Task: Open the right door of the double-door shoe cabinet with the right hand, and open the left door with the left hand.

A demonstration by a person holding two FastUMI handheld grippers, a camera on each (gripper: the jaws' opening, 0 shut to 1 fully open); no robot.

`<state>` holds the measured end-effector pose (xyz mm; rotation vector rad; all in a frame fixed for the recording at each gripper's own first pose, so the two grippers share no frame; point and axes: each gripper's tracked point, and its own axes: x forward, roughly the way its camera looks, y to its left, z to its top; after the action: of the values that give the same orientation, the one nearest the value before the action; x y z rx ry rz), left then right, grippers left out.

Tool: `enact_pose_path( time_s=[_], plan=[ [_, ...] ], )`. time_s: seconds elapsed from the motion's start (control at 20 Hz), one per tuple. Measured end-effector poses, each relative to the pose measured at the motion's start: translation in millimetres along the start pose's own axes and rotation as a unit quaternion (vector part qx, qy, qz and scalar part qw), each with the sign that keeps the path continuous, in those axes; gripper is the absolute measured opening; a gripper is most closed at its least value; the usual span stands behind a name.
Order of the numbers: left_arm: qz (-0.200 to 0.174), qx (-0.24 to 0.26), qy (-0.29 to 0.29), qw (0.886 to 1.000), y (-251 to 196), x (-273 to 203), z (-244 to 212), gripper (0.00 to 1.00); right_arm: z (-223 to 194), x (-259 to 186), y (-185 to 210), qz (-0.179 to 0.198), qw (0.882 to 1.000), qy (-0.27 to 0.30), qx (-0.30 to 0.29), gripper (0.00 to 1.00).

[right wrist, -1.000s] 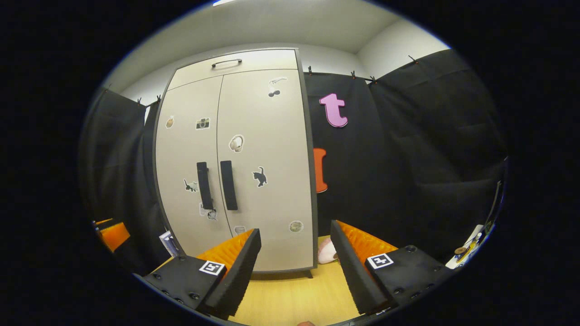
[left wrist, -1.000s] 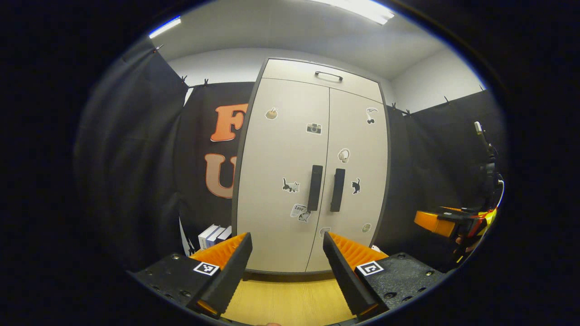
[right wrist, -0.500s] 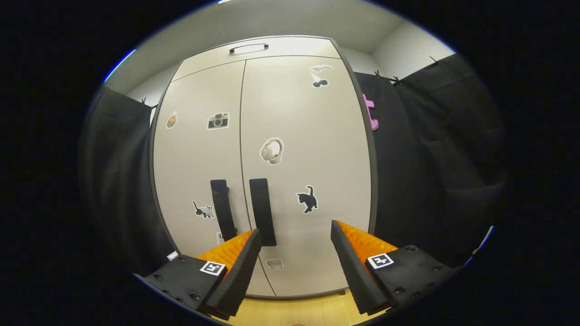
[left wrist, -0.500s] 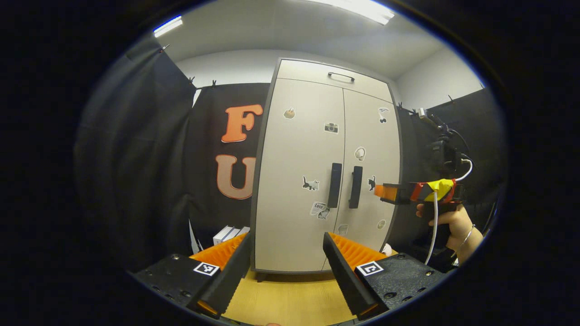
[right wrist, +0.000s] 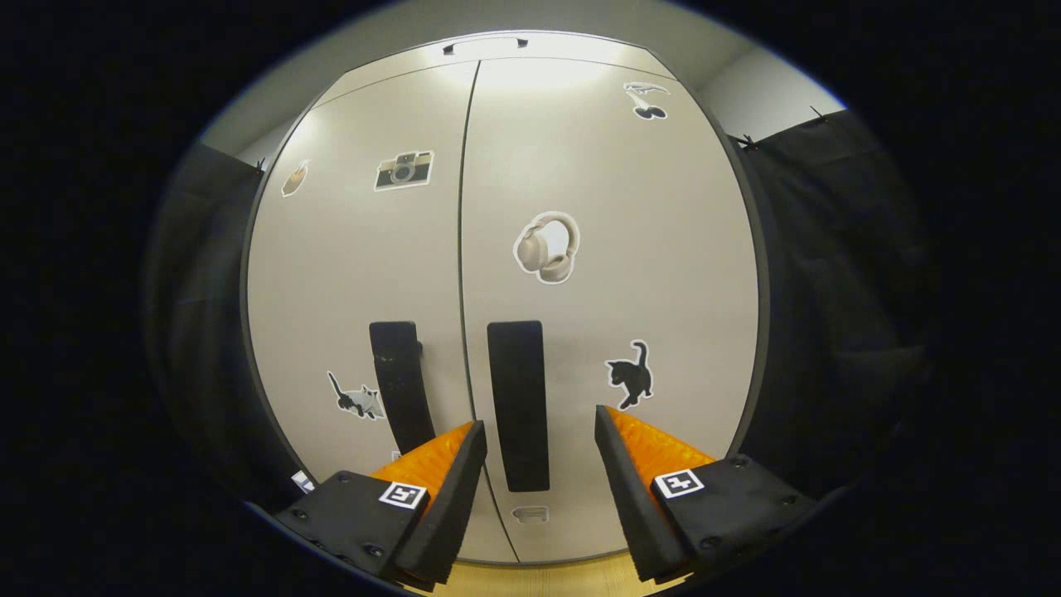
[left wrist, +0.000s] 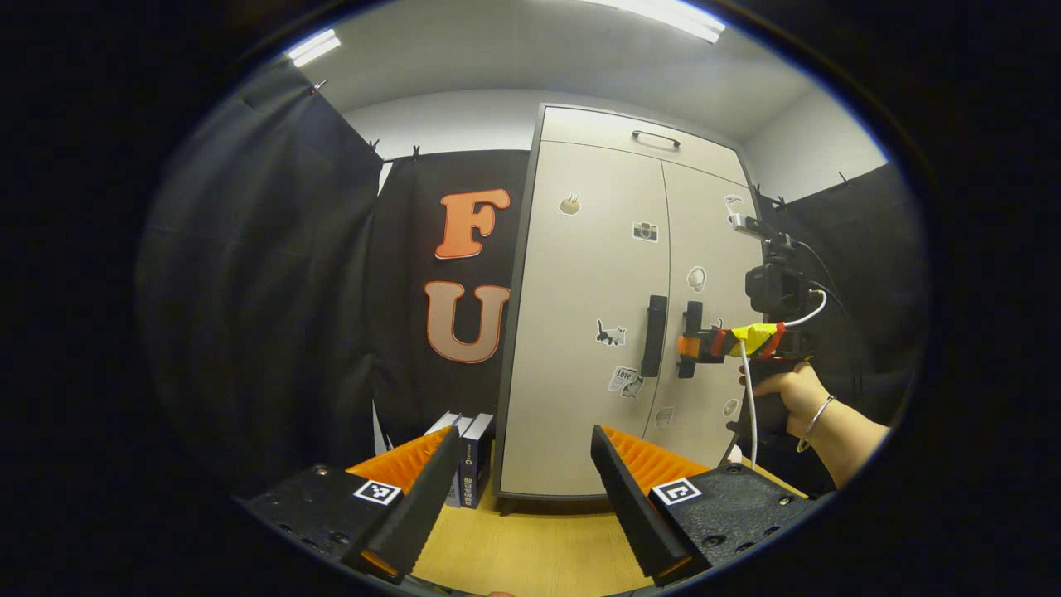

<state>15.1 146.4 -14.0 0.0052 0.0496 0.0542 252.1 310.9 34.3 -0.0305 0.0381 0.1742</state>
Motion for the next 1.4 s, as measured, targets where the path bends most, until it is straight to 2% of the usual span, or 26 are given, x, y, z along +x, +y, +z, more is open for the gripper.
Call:
enact_pose_path(
  time_s=[0.05,0.1,0.15,0.2,0.3,0.35,0.4,0.5,0.55,0.95,1.05,1.15,1.2,1.25,1.35,1.4],
  plan=[
    [0.002,0.0,-0.001,1.0,1.8,-0.3,0.4,0.95,-3.2,5.2,1.7,0.0,1.0,0.007,0.001,0.84],
    [0.003,0.001,-0.003,1.0,3.9,0.4,1.6,0.95,-4.6,8.3,3.3,0.0,1.0,0.008,0.003,0.72],
    [0.005,0.002,-0.004,1.0,5.4,1.4,1.4,0.95,-2.4,12.5,5.1,0.002,1.0,0.005,0.006,0.8],
    [0.006,0.002,-0.003,1.0,6.5,2.1,0.9,0.95,-2.5,16.3,4.8,0.0,1.0,0.005,0.009,0.51],
    [0.007,0.002,0.003,1.0,7.4,5.2,-2.1,0.95,-8.5,19.5,7.7,0.007,0.999,0.022,0.024,0.42],
    [0.006,0.001,0.005,1.0,7.2,5.9,-2.3,0.95,-6.6,21.2,6.6,0.002,0.999,0.018,0.027,0.45],
    [0.006,0.0,0.005,1.0,6.7,6.9,-2.1,0.95,-8.4,15.4,5.9,0.004,0.999,0.024,0.021,0.38],
    [0.008,0.006,0.005,1.0,7.9,8.3,-1.0,0.95,-8.6,17.7,4.3,0.003,1.0,0.022,0.009,0.39],
    [0.007,0.009,0.004,1.0,6.6,8.4,0.4,0.95,-8.8,15.8,4.2,0.003,1.0,0.024,0.007,0.28],
    [-0.005,0.001,-0.013,1.0,-6.4,3.4,19.5,0.95,-4.4,-14.6,-8.2,-0.01,0.999,0.023,-0.028,0.28],
    [0.003,0.002,-0.019,1.0,-3.2,0.8,25.6,0.95,-5.7,-21.0,-8.5,-0.006,1.0,0.025,0.003,0.13],
    [0.006,-0.002,-0.021,1.0,-3.4,-1.2,27.2,0.95,-6.2,-29.8,-12.5,-0.007,1.0,0.028,0.003,0.13],
    [0.01,-0.004,-0.022,1.0,-3.0,-2.1,28.4,0.98,-6.2,-33.8,-15.7,-0.008,1.0,0.025,-0.006,0.13],
    [0.014,-0.006,-0.027,1.0,-2.3,-3.1,31.1,0.95,-5.4,-36.1,-18.6,-0.008,1.0,0.022,-0.01,0.13],
    [0.019,-0.008,-0.035,0.999,-3.3,-3.8,35.6,0.95,-5.0,-41.8,-21.7,-0.002,1.0,0.021,-0.003,0.13],
    [0.019,-0.008,-0.034,0.999,-6.4,-1.5,34.9,0.98,-4.2,-45.0,-23.6,-0.002,1.0,0.02,-0.001,0.13]
  ],
)
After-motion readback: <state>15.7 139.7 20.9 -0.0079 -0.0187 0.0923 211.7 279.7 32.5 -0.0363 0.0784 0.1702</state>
